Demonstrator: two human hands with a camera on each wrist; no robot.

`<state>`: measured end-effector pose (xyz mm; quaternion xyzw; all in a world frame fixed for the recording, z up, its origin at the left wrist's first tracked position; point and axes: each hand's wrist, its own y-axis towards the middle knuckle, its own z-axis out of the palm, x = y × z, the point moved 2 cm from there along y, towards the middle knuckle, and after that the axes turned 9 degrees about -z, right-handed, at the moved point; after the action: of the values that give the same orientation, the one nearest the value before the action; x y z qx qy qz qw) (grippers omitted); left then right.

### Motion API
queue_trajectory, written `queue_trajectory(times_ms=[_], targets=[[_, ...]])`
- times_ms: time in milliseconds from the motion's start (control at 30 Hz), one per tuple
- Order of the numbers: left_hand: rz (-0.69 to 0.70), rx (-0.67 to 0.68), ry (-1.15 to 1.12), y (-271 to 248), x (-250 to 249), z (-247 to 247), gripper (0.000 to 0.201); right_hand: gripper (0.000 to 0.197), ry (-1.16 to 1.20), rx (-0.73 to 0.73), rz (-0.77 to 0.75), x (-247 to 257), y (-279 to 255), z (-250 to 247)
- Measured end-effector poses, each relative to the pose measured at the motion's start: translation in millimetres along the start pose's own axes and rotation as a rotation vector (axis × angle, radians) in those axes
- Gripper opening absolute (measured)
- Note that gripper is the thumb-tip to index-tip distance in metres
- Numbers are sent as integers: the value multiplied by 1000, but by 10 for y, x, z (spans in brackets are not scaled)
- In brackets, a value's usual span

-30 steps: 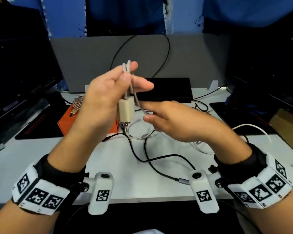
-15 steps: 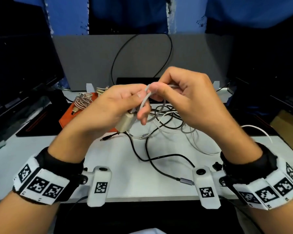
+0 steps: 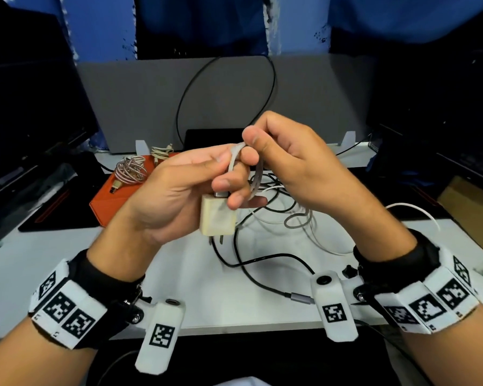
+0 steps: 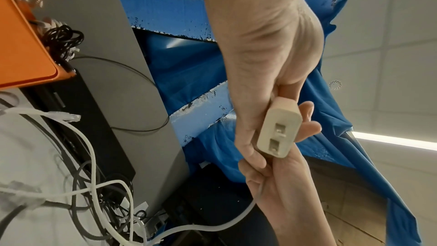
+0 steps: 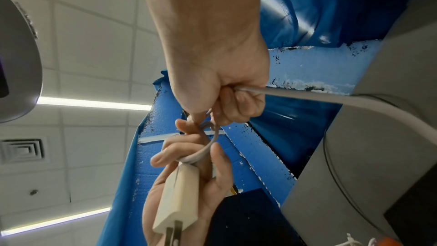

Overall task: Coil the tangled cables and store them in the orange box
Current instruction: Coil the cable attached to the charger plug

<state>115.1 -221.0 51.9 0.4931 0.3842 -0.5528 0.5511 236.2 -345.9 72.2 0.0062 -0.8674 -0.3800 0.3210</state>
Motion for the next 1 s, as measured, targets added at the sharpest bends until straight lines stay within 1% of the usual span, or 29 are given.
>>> queue_trajectory(times_ms=[67,133,200,233,300,367,433,467,500,567,633,667,733,767,800,833,900,933,1000], targets=[[2,20,-42,3,10,1,26,44,-4,11,-3,19,4,8],[-8,68,-131,14,23,15,26,47,-43,8,-21,40,2,9],[-4,98,-187,11,29,56,28,43,-70,7,-42,57,-9,4],[1,84,-177,9,31,67,30,41,-77,10,-52,62,-14,4],[36,-9,-124,-1,7,83,35,37,-52,-8,-65,64,-9,13],[139,-108,-122,-20,-71,107,41,31,5,-70,-63,4,22,0],[259,-218,-143,-57,-186,139,44,22,2,-76,-40,-83,49,-16],[301,-282,-135,-73,-232,128,45,22,-36,-42,-15,-127,52,-11],[335,-338,-115,-82,-258,102,47,28,-85,16,13,-159,47,3],[387,-430,-63,-76,-259,34,47,42,-162,183,92,-174,6,81],[395,-512,81,-59,-220,-44,42,48,-201,378,143,-118,-49,197],[377,-556,214,-40,-193,-63,37,44,-220,468,127,-76,-76,238],[347,-624,558,0,-130,-68,28,16,-263,585,90,-22,-98,245],[329,-639,718,12,-92,-73,25,9,-293,614,83,-5,-99,209],[298,-630,857,20,-63,-72,25,13,-333,635,71,6,-96,160],[250,-609,981,23,-42,-81,29,18,-367,646,55,8,-89,109],[133,-533,1121,24,-37,-122,37,26,-381,591,20,24,-81,3],[89,-493,1137,11,-46,-139,37,30,-373,538,11,38,-77,-48],[59,-403,1102,-24,-83,-128,35,34,-309,380,-6,59,-56,-122]])
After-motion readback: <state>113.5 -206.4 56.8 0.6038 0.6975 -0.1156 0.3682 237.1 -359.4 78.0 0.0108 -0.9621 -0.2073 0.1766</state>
